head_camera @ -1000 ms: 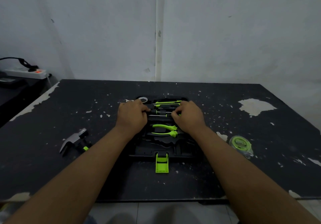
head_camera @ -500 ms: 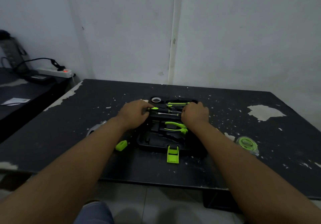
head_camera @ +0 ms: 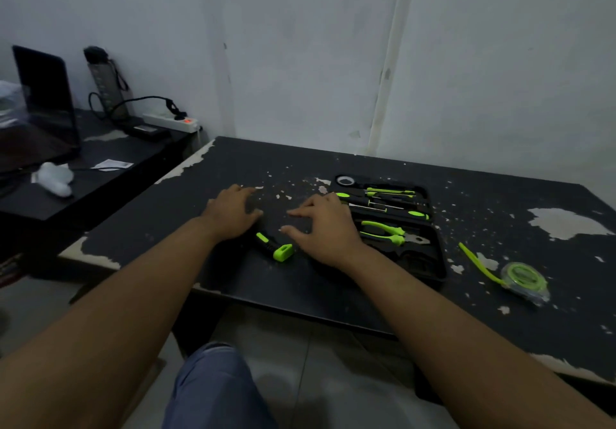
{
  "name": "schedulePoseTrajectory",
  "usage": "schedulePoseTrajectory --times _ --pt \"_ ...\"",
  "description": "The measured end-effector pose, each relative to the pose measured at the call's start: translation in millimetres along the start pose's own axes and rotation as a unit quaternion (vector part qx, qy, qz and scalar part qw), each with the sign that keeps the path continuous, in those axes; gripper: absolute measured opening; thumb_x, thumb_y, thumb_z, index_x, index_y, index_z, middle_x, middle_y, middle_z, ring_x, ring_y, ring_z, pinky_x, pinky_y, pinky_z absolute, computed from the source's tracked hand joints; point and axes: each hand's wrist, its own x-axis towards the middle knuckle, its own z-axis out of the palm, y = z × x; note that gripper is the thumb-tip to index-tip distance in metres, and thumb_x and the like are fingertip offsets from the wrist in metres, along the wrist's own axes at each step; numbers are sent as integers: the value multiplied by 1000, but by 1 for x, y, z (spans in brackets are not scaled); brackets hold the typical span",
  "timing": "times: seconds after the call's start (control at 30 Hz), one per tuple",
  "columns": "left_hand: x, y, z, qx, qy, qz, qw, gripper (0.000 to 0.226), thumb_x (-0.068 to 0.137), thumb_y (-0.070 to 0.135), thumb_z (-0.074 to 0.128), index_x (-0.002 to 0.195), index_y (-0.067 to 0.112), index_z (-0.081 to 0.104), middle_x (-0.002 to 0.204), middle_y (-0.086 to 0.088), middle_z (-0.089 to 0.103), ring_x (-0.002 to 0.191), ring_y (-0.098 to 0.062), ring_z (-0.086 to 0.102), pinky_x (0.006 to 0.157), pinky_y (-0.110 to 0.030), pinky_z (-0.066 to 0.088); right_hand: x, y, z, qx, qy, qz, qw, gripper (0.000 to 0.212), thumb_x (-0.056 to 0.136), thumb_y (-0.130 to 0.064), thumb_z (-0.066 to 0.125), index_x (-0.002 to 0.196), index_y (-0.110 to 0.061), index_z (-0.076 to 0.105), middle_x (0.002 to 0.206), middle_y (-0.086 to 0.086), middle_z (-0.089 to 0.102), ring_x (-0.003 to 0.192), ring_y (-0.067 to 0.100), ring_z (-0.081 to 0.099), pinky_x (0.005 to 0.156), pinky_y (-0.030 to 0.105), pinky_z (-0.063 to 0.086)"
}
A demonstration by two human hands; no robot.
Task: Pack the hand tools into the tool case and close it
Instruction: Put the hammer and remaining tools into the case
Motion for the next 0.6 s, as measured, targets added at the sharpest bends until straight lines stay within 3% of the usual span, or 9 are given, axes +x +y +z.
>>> schedulePoseTrajectory --times 0.07,0.2,0.4,0.6 --pt "-2 -7 1 13 -10 -30 999 70 96 62 60 152 22 48 153 -10 46 142 -35 45 114 -60 38 -2 -5 5 -28 -52 -26 998 59 84 -80 61 123 -39 77 119 -13 62 122 20 44 104 45 38" --pt "-5 -15 4 33 -6 -43 998 63 92 77 48 122 26 72 134 -8 59 126 -35 55 104 -59 45 -7 -4 10 -40 -123 -30 991 68 77 -88 61 122 -40 77 124 -14 64 124 21 44 106 47 36" --pt "-8 -2 7 -7 46 -26 999 31 97 56 60 103 30 75 119 0 65 117 -27 62 103 -55 46 -6 -3 12 -43 -142 -42 988 57 76 -81 70 116 -41 78 121 -14 64 120 19 44 103 47 35" --pt "-10 6 9 -12 61 -71 996 34 99 52 58 93 27 80 109 0 75 109 -30 68 100 -49 53 -7 -2 14 -64 -117 -46 990 53 78 -81 68 114 -43 78 118 -20 67 115 16 46 101 46 34"
